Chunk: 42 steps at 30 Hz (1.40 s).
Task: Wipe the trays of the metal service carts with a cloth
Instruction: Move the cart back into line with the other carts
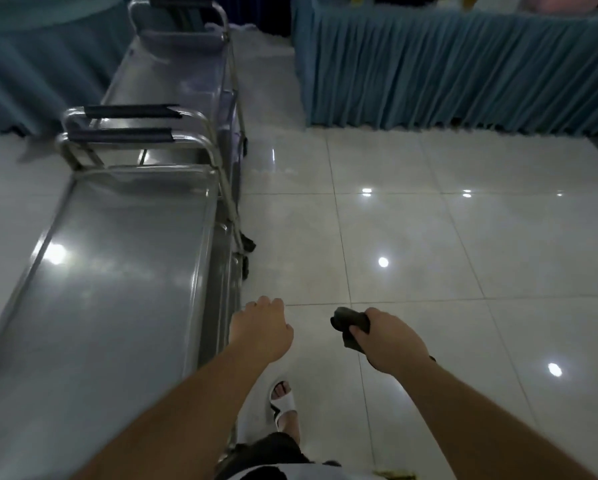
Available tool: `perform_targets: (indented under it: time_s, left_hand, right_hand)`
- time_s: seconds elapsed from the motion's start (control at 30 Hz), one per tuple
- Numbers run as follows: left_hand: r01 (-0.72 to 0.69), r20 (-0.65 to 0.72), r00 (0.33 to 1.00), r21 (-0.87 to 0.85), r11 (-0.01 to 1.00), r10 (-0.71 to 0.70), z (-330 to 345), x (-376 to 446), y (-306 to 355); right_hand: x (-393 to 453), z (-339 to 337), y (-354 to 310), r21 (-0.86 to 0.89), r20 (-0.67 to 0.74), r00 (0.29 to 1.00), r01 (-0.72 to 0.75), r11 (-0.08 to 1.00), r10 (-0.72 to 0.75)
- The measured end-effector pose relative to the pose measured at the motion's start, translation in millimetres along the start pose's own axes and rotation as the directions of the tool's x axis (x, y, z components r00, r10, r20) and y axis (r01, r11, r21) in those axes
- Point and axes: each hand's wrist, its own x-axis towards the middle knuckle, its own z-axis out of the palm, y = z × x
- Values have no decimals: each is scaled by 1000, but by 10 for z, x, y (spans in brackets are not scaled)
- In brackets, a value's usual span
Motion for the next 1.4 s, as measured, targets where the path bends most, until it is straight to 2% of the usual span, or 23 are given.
perform_targets:
  time_s: [0.1, 0.2, 0.4, 0.57, 0.73, 0.87, 1.0, 1.13, 1.23, 1.3, 1.4]
  left_hand:
    - [13, -13, 1000, -3, 1000, -13, -235, 322, -71]
    - [56, -27, 998, -85, 995, -59, -378, 505, -186]
    - [278, 32, 959, -269, 922, -280, -331, 600, -520]
    - [499, 94, 850, -454, 738, -518, -132, 574, -649]
    - [708, 263, 639, -569, 419, -723, 142, 443, -348]
    - [765, 418, 526, -613, 197, -741, 544, 288, 197]
    - [789, 521, 424, -614, 20, -741, 1038, 70, 538]
    - [778, 561, 376, -623, -78, -737, 1549, -131, 600]
    - [768, 591, 374, -629, -119, -714, 1962, -199, 587]
    - [769, 606, 371, -626, -133, -704, 2264, -205, 595]
    - [760, 620, 368, -630, -160, -693, 2726, -176, 581]
  right_hand:
    - [356, -224, -196, -36, 11, 999, 46, 998, -46]
    - [679, -395, -406, -84, 54, 994, 99, 992, -94]
    - [1370, -597, -1000, -229, 150, 945, 320, 920, -291]
    - [1890, -521, -1550, -349, 256, 835, 550, 759, -487]
    - [2191, -392, -1899, -379, 426, 646, 763, 523, -634]
    - [2234, -198, -1912, -406, 536, 551, 833, 376, -640]
    - [2098, 204, -1760, -399, 602, 505, 861, 314, -619]
    - [1862, 752, -1623, -415, 666, 477, 876, 247, -573]
    - [1695, 1205, -1526, -435, 715, 470, 879, 197, -517]
    - [1622, 1529, -1427, -432, 727, 474, 878, 207, -496]
    - [1572, 2072, -1256, -387, 762, 474, 879, 278, -440]
